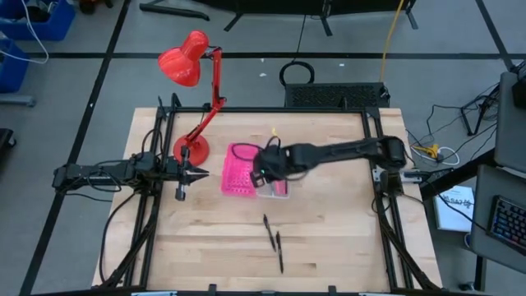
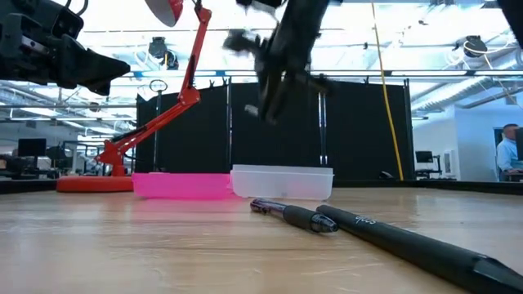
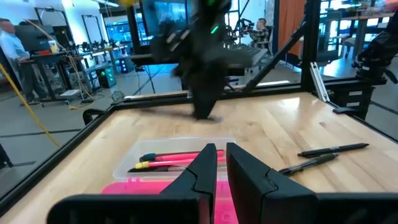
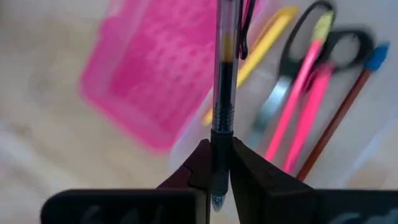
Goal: Pick & place school supplies into a supply box
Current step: Put the right black pen into the supply box
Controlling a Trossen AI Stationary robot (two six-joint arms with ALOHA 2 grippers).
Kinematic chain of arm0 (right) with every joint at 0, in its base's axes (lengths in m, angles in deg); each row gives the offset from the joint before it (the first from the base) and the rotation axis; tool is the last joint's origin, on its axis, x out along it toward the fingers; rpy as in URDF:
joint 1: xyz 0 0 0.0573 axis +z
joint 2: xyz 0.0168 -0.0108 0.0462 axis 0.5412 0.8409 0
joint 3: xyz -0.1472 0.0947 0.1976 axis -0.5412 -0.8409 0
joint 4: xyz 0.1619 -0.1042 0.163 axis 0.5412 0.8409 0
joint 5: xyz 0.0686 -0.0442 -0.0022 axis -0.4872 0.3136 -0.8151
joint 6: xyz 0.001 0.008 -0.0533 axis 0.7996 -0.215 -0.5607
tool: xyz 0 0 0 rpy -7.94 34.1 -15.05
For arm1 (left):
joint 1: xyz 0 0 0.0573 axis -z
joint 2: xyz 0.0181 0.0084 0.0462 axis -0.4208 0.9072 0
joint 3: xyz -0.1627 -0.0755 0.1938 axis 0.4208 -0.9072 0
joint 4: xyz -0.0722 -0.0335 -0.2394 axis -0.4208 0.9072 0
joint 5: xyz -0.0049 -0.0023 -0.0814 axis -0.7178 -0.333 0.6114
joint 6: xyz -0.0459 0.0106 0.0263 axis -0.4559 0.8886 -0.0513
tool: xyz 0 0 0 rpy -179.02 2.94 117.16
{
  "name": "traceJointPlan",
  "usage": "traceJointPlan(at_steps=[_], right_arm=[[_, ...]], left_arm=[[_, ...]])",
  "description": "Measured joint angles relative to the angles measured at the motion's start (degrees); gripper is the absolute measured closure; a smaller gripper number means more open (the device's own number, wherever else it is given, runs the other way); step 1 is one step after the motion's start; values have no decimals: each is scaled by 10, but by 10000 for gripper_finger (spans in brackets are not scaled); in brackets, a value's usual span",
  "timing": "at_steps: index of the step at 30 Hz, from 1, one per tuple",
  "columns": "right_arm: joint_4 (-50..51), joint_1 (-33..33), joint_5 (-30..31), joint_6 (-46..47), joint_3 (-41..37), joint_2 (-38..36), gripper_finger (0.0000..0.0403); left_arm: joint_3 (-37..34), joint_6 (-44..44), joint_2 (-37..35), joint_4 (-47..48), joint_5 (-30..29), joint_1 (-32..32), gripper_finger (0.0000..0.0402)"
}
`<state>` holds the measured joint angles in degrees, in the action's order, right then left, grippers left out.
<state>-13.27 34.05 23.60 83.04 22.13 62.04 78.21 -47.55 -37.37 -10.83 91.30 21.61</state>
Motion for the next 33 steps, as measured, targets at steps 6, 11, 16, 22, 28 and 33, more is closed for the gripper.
traceJointPlan(at_steps=[6,11,16,22,28,33], right_arm=[[-9,-61,-35,-45,0,44,377],[-11,-82,-51,-49,0,74,377],[-25,-86,-78,-39,-7,84,377],[-64,-90,-120,-5,-56,86,377],[-82,-89,-98,1,-88,86,354],[-85,-89,-93,3,-89,80,284]], left_arm=[[0,0,0,-9,0,0,357],[0,1,0,-8,0,0,357],[0,2,0,-8,0,0,357],[0,6,0,-9,0,0,357],[0,6,0,-9,0,0,357],[0,6,0,-9,0,0,357]])
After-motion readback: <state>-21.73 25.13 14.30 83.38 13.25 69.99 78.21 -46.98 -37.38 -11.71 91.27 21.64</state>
